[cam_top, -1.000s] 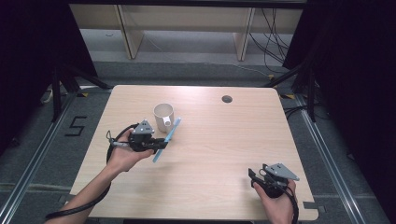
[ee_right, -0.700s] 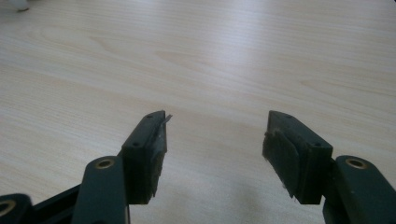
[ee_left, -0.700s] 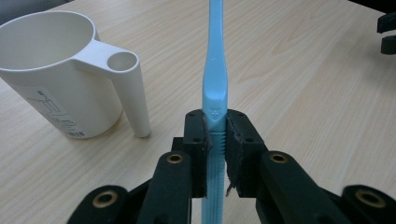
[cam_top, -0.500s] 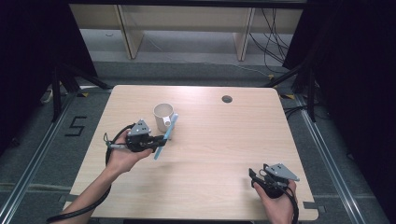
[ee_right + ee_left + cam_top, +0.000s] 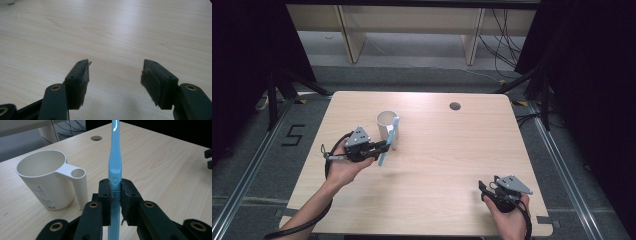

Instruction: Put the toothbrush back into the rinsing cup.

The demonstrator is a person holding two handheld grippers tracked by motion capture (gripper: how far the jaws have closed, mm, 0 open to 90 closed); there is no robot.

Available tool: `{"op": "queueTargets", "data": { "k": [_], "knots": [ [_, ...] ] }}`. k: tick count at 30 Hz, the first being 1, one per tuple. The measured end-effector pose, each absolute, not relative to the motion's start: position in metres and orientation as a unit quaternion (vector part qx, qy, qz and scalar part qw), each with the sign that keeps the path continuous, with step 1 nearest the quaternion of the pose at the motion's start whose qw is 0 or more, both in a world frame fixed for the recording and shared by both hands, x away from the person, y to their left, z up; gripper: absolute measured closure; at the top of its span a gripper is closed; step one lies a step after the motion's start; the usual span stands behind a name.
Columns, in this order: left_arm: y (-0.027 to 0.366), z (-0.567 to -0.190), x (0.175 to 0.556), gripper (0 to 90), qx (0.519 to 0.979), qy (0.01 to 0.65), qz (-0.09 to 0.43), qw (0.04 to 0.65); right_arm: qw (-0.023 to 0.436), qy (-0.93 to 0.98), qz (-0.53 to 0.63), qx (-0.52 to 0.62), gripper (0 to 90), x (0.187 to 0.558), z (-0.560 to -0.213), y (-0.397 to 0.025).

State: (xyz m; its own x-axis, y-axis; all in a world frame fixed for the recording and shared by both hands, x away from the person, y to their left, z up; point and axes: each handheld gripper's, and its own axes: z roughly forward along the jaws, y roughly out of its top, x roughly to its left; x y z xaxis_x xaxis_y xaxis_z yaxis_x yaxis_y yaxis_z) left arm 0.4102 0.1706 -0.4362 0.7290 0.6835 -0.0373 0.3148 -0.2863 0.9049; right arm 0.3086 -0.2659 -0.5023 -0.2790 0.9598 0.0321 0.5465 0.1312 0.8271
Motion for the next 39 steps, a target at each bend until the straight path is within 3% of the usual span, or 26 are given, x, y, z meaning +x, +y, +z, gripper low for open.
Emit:
{"op": "queueTargets", "data": {
  "k": [39],
  "knots": [
    [0.1685,-0.4312,0.4193,78.8,0.719,0.307,0.217,0.585,0.271,0.709,0.386,0.524,39.2,0.3094,-0.5043,-0.2662]
  ]
}}
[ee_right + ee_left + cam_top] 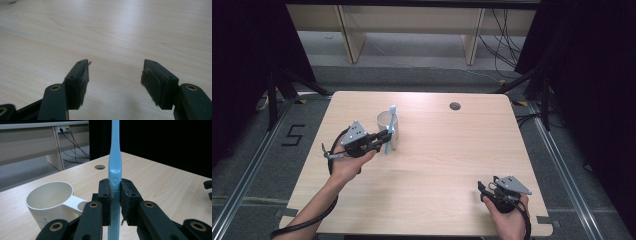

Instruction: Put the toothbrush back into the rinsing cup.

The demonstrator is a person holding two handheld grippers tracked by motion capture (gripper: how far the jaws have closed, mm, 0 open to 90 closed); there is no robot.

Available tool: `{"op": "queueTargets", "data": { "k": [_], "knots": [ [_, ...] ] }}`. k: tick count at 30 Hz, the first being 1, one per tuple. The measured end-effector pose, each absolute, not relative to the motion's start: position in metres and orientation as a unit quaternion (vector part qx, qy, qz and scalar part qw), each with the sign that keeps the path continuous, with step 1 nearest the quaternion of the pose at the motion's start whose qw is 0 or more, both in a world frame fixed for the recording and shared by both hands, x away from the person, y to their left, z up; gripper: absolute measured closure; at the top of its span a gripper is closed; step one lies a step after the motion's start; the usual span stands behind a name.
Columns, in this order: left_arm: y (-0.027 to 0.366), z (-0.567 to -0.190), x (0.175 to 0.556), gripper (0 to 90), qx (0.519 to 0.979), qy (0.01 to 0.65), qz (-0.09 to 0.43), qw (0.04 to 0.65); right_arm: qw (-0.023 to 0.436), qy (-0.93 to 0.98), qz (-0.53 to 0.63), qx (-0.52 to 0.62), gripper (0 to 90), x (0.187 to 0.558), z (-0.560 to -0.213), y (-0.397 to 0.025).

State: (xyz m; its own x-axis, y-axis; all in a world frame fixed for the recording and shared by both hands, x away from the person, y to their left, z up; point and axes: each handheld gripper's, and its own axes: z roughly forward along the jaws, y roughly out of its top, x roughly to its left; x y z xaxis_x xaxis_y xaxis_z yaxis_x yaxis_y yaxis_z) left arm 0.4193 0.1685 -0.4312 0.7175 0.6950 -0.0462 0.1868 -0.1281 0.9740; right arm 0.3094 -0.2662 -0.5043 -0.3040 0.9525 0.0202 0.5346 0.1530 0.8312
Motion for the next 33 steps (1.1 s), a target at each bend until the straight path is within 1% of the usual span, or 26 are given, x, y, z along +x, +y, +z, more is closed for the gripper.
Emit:
{"op": "queueTargets", "data": {
  "k": [5,6,8,14,15,17,18,20,22,24,33],
  "knots": [
    [0.168,-0.431,0.421,78.8,0.713,0.306,0.217,0.592,0.272,0.709,0.386,0.524,39.2,0.309,-0.504,-0.266],
    [0.168,-0.431,0.422,78.8,0.712,0.307,0.216,0.594,0.261,0.700,0.384,0.543,39.2,0.307,-0.504,-0.263],
    [0.167,-0.431,0.423,78.8,0.707,0.311,0.214,0.598,0.270,0.706,0.384,0.530,39.2,0.308,-0.504,-0.265],
    [0.166,-0.432,0.425,78.8,0.701,0.314,0.214,0.603,0.270,0.705,0.384,0.531,39.3,0.309,-0.504,-0.265],
    [0.166,-0.432,0.426,78.8,0.700,0.314,0.216,0.603,0.280,0.710,0.383,0.521,39.2,0.310,-0.504,-0.266],
    [0.166,-0.432,0.426,78.8,0.699,0.315,0.216,0.605,0.271,0.705,0.384,0.530,39.2,0.309,-0.504,-0.265],
    [0.166,-0.432,0.427,78.8,0.698,0.314,0.218,0.605,0.280,0.710,0.383,0.521,39.2,0.310,-0.504,-0.267],
    [0.166,-0.431,0.427,78.8,0.696,0.313,0.221,0.607,0.270,0.708,0.382,0.530,39.2,0.308,-0.504,-0.265],
    [0.165,-0.432,0.429,78.8,0.690,0.308,0.219,0.617,0.276,0.712,0.385,0.519,39.2,0.310,-0.504,-0.267],
    [0.165,-0.431,0.428,78.8,0.695,0.311,0.221,0.610,0.273,0.710,0.386,0.522,39.3,0.309,-0.504,-0.267],
    [0.162,-0.428,0.432,78.8,0.691,0.311,0.225,0.613,0.271,0.706,0.386,0.527,39.3,0.309,-0.505,-0.265]
  ]
}}
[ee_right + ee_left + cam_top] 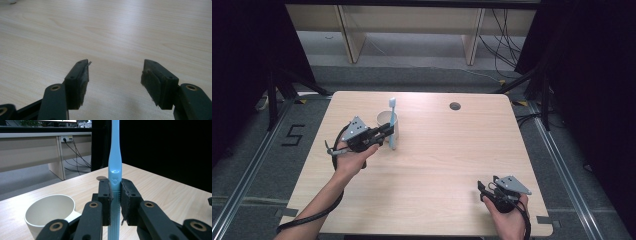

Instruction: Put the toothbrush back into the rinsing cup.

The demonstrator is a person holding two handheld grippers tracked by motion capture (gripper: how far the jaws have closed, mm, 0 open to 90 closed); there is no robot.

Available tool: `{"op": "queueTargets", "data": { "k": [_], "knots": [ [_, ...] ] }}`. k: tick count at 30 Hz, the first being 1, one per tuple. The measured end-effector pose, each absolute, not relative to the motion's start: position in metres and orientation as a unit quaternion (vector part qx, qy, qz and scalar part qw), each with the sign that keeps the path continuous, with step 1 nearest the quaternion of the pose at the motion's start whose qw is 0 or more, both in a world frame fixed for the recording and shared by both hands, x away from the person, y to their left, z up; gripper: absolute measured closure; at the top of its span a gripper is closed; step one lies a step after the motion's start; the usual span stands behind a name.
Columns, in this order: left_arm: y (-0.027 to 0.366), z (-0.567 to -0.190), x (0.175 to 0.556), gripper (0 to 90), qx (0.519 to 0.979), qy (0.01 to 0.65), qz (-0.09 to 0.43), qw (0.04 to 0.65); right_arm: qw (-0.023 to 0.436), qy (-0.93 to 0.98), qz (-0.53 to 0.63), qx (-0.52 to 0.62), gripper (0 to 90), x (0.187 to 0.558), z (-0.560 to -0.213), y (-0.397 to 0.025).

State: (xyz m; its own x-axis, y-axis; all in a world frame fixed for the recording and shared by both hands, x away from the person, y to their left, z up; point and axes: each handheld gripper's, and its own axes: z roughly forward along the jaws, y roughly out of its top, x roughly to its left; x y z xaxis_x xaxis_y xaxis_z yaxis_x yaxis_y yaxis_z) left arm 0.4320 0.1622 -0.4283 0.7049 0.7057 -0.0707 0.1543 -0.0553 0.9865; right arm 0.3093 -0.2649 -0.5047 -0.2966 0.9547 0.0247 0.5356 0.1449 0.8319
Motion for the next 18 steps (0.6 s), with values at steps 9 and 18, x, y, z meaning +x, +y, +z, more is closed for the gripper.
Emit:
{"op": "queueTargets", "data": {
  "k": [9,18],
  "knots": [
    [0.1597,-0.4257,0.4360,78.8,0.682,0.312,0.229,0.621,0.279,0.708,0.384,0.522,39.3,0.3100,-0.5048,-0.2659],
    [0.1586,-0.4261,0.4397,78.8,0.676,0.311,0.231,0.626,0.283,0.709,0.382,0.520,39.3,0.3103,-0.5047,-0.2669]
  ]
}}
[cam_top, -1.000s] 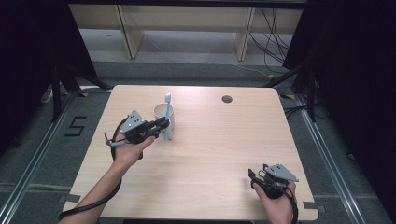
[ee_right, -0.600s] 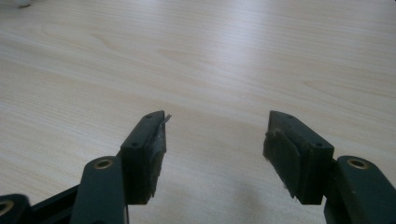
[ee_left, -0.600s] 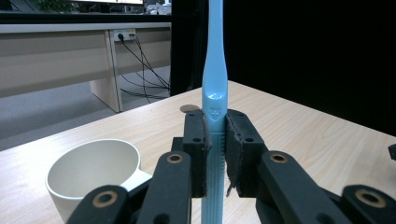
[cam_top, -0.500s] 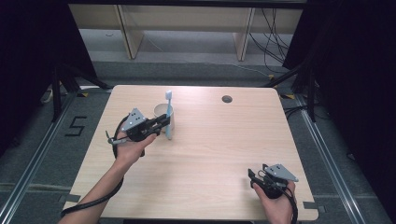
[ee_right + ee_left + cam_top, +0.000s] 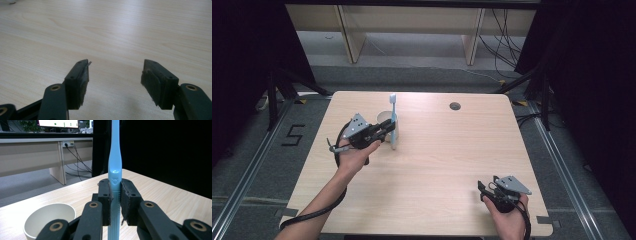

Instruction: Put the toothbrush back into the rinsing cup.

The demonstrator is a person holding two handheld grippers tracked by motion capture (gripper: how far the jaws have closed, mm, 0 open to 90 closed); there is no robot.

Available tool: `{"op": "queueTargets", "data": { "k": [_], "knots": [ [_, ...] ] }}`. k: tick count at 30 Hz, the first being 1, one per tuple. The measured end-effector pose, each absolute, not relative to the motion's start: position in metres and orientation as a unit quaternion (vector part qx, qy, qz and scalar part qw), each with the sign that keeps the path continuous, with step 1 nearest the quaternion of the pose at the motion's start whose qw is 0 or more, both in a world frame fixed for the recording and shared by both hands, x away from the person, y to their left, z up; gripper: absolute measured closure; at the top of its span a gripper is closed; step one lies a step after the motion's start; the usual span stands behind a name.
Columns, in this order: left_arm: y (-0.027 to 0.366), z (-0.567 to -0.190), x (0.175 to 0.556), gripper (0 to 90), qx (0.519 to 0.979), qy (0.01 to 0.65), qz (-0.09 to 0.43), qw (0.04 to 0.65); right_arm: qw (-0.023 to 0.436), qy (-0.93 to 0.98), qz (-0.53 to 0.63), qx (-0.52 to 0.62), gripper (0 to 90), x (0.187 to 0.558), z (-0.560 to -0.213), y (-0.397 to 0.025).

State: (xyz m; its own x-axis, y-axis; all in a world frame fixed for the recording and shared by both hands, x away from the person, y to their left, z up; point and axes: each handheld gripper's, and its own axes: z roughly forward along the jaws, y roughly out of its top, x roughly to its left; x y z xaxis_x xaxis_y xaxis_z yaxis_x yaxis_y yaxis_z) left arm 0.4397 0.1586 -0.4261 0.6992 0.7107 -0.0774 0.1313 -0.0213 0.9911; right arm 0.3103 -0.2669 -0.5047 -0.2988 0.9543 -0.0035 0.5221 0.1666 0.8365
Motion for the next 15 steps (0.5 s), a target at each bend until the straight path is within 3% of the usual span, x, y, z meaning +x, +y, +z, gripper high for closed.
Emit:
{"op": "queueTargets", "data": {
  "k": [13,15],
  "knots": [
    [0.1554,-0.4224,0.4440,78.8,0.671,0.308,0.236,0.632,0.288,0.713,0.384,0.512,39.3,0.3110,-0.5048,-0.2681],
    [0.1551,-0.4220,0.4446,78.8,0.670,0.308,0.237,0.633,0.271,0.704,0.385,0.532,39.3,0.3087,-0.5046,-0.2650]
  ]
}}
